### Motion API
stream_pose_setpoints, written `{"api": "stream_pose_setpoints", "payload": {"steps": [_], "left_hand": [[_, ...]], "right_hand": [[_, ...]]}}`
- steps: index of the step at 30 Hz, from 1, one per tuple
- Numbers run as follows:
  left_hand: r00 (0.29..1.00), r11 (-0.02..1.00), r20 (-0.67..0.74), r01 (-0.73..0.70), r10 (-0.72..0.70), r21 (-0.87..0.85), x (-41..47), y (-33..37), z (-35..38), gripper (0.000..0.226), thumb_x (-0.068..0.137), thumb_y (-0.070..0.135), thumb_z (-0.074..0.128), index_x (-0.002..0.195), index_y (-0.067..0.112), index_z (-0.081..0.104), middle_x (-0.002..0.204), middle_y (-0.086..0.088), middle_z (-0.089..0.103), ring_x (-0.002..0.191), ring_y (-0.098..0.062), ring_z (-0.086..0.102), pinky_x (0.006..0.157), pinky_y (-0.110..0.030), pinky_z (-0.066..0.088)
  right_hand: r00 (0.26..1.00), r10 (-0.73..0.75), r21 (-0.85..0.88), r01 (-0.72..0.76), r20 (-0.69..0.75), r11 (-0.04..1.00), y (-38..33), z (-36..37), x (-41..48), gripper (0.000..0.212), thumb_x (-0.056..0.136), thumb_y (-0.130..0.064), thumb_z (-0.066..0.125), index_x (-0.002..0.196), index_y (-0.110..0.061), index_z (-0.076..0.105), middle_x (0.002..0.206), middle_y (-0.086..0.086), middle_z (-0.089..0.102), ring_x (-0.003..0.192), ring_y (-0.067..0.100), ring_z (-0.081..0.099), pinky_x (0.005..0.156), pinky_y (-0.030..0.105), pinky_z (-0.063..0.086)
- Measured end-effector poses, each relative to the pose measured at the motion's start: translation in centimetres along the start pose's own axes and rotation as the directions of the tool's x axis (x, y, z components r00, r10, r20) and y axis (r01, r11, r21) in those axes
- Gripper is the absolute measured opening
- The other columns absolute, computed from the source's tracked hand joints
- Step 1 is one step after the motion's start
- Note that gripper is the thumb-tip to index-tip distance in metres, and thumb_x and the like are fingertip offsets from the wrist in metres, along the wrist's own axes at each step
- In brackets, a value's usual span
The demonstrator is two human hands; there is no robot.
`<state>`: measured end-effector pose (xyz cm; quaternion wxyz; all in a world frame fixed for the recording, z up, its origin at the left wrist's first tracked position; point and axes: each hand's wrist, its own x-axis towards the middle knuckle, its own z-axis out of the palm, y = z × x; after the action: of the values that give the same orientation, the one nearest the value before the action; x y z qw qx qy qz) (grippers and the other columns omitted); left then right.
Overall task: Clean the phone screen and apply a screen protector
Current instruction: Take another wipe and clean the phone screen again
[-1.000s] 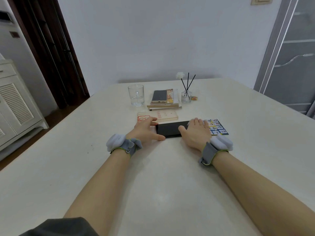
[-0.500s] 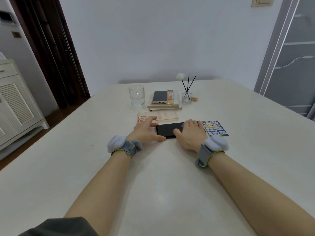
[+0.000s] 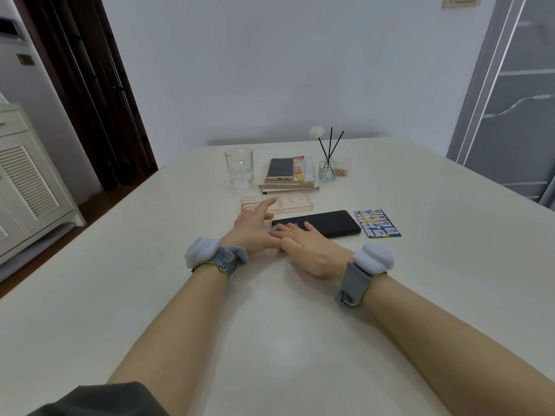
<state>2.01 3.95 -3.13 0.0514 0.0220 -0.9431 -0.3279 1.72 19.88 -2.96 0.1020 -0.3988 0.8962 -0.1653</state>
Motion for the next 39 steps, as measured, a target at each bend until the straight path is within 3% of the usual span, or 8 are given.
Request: {"api": "stream_pose_setpoints", "payload": {"steps": [9,14,19,28,30,35,39], "left_hand": [[1.000,0.999,0.011,0.006,-0.007,0.036,-0.6,0.6,-0.2,0.096,0.068,0.023,0.077,0.147,0.032,0.023,0.136,-0.003,0.053,0.132,-0.021,0.038,0.113,-0.039,0.026],[1.000,0.999,-0.013,0.020,-0.019,0.041,-0.8,0.6,-0.2,0.091,0.069,0.021,0.074,0.146,0.030,0.025,0.134,0.003,0.055,0.132,-0.022,0.037,0.113,-0.039,0.026],[0.999,0.999,-0.013,0.030,-0.029,0.043,-0.9,0.7,-0.3,0.090,0.070,0.021,0.072,0.146,0.028,0.024,0.135,0.005,0.054,0.133,-0.024,0.034,0.113,-0.040,0.024],[1.000,0.999,-0.007,0.029,-0.029,0.037,-0.5,0.6,-0.2,0.094,0.057,0.036,0.069,0.142,0.022,0.032,0.133,0.006,0.056,0.131,-0.021,0.039,0.113,-0.041,0.024],[1.000,0.999,-0.005,0.028,-0.027,0.045,-0.5,0.6,-0.2,0.097,0.051,0.040,0.064,0.141,0.021,0.033,0.132,0.006,0.056,0.131,-0.019,0.040,0.113,-0.040,0.024],[1.000,0.998,-0.018,0.011,-0.010,0.055,-0.5,0.8,-0.1,0.100,0.048,0.043,0.061,0.141,0.020,0.033,0.133,0.005,0.056,0.133,-0.017,0.039,0.114,-0.040,0.022],[0.999,0.999,-0.037,0.001,0.000,0.039,-0.5,0.9,0.0,0.103,0.049,0.046,0.063,0.142,0.018,0.031,0.132,0.004,0.057,0.133,-0.016,0.038,0.115,-0.039,0.021]], "right_hand": [[0.998,0.014,0.004,-0.014,0.053,1.000,0.5,-0.7,-1.1,0.049,0.101,-0.018,0.013,0.149,-0.021,0.022,0.159,0.001,0.014,0.148,0.015,0.005,0.118,0.038,-0.007],[0.987,0.159,-0.133,-0.159,-0.013,0.978,1.1,-0.8,-1.3,0.052,0.099,-0.025,0.019,0.150,-0.013,0.016,0.158,0.005,0.019,0.146,0.019,0.014,0.118,0.040,0.001],[0.899,0.423,-0.159,-0.437,-0.114,0.885,2.4,-1.2,-1.8,0.061,0.097,-0.033,0.025,0.150,-0.006,0.011,0.158,0.008,0.012,0.147,0.021,0.008,0.120,0.038,0.001],[0.748,0.635,-0.078,-0.657,-0.193,0.750,2.3,-2.2,-0.3,0.056,0.099,-0.030,0.025,0.146,-0.001,0.018,0.153,0.013,0.023,0.144,0.024,0.017,0.119,0.033,0.011],[0.773,0.602,-0.094,-0.627,-0.202,0.773,2.3,-2.1,0.2,0.059,0.099,-0.031,0.024,0.147,0.002,0.015,0.155,0.015,0.019,0.145,0.026,0.014,0.119,0.034,0.009],[0.944,0.304,-0.148,-0.322,-0.131,0.935,1.1,-0.4,2.2,0.057,0.097,-0.031,0.023,0.145,-0.001,0.022,0.156,0.014,0.019,0.145,0.025,0.013,0.120,0.038,0.005],[0.992,0.115,-0.047,-0.117,-0.047,0.992,0.5,-0.2,2.5,0.044,0.097,-0.020,0.021,0.134,-0.004,0.039,0.147,0.012,0.034,0.140,0.024,0.024,0.117,0.041,0.005]]}}
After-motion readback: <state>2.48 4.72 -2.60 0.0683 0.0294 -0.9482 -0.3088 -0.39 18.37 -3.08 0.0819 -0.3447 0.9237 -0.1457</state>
